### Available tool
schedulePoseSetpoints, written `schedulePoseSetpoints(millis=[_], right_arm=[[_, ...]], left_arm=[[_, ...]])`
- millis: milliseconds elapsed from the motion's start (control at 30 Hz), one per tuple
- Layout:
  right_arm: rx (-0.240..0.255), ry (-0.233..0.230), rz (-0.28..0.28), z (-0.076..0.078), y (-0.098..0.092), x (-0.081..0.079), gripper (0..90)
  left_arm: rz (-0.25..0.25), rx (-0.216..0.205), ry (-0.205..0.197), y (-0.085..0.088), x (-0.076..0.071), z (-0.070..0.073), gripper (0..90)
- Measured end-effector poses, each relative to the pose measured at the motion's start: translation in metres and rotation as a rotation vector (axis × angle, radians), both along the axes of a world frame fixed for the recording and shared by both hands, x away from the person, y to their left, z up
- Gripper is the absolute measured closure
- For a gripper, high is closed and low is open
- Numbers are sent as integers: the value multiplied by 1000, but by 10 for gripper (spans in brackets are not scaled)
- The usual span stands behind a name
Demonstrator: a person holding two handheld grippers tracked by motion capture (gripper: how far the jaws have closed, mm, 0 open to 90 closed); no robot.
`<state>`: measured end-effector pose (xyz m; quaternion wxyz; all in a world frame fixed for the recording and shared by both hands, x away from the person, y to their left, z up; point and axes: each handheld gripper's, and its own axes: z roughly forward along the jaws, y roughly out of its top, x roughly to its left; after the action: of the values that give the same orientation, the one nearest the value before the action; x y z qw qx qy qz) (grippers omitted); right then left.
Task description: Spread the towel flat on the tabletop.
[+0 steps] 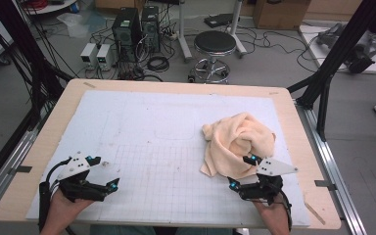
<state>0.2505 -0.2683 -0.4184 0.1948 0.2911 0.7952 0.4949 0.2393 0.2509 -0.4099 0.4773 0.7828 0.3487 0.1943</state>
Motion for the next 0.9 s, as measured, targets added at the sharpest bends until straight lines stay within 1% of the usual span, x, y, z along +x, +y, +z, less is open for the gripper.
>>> schedulePoseSetpoints(millis=[167, 200, 300, 500, 667, 833, 867, 900], right_arm=[[0, -7, -5, -2, -3, 2, 117], [3, 4, -6, -3, -3, 3, 117], [0, -4, -5, -3, -4, 3, 117], [8, 1, -3, -2, -3, -1, 116], [7, -11, -3, -1, -3, -6, 116], [6, -8, -3, 0, -2, -7, 116], [7, -7, -4, 0, -2, -8, 116], [6, -8, 0, 0, -3, -8, 116]], left_arm=[[-1, 4, 5, -1, 3, 0, 17], [0, -1, 6, -2, 3, -1, 17], [-5, 9, 2, -2, 2, 0, 17], [-7, 1, 0, -2, 1, 1, 17], [-16, -1, -7, -3, -1, 1, 17], [-27, -4, -3, -5, 1, 1, 17], [-33, 4, -5, -5, 2, 1, 17], [-32, -2, -3, -6, 2, 1, 17]])
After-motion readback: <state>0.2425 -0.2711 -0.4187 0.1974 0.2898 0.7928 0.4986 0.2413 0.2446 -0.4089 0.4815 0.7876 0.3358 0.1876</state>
